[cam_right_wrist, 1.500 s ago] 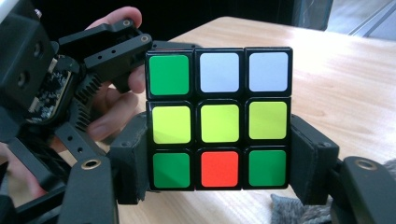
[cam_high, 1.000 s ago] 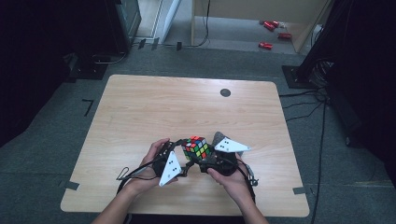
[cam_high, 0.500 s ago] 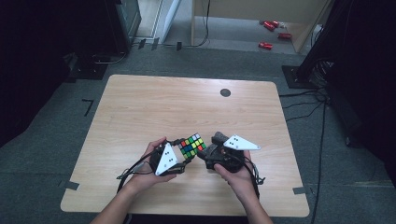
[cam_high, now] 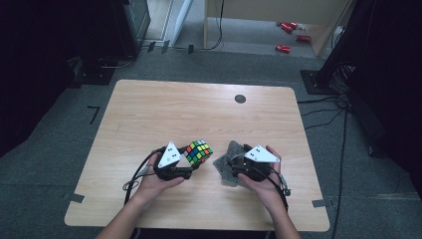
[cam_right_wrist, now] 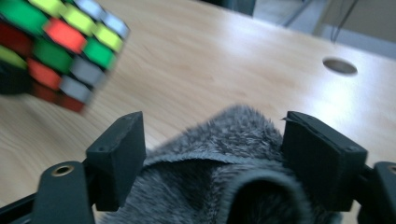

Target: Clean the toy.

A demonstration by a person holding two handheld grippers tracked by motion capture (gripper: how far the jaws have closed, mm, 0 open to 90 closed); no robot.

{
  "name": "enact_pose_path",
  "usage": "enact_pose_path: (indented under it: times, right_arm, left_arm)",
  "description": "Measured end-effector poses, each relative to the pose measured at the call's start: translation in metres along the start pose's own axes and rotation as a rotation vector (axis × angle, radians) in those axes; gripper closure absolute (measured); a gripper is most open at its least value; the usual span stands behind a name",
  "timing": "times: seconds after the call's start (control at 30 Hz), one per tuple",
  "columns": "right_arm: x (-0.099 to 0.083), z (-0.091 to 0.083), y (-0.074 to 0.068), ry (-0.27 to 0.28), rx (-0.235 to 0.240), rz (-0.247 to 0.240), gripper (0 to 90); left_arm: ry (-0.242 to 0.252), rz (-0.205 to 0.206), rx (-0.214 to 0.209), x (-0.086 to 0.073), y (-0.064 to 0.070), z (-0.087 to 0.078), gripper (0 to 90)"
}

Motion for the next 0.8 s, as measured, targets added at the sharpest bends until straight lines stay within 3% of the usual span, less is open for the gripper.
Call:
enact_pose_path:
  times: [0.13,0.33,0.47,0.57,0.8]
  right_arm:
    - [-0.022,0.007,0.007,-0.084,-0.035,0.001,20.6]
    - [-0.051,0.016,0.009,-0.208,-0.052,0.031,24.8]
    - [-0.054,0.018,0.007,-0.210,-0.041,0.099,39.4]
    - [-0.054,0.017,0.003,-0.199,-0.020,0.090,54.4]
    - [-0.046,0.015,-0.001,-0.190,-0.001,0.064,66.8]
  left_arm:
    - [0.000,-0.030,0.006,0.001,-0.003,-0.002,34.5]
    - [0.013,-0.062,-0.026,0.003,-0.001,-0.002,34.5]
    - [0.021,-0.075,-0.023,0.004,-0.003,-0.003,34.5]
    - [0.021,-0.072,-0.022,0.004,-0.002,-0.003,34.5]
    - [0.005,-0.048,-0.025,0.001,0.001,-0.001,34.5]
Point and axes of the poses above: each handheld gripper's, and its own axes: z roughly forward along the jaws, x roughly out of its top, y roughly to its right, the point moved 9 cm from there along z, roughly forward along the jaws, and after that the axes turned 11 degrees about y, right-handed, at the moved point
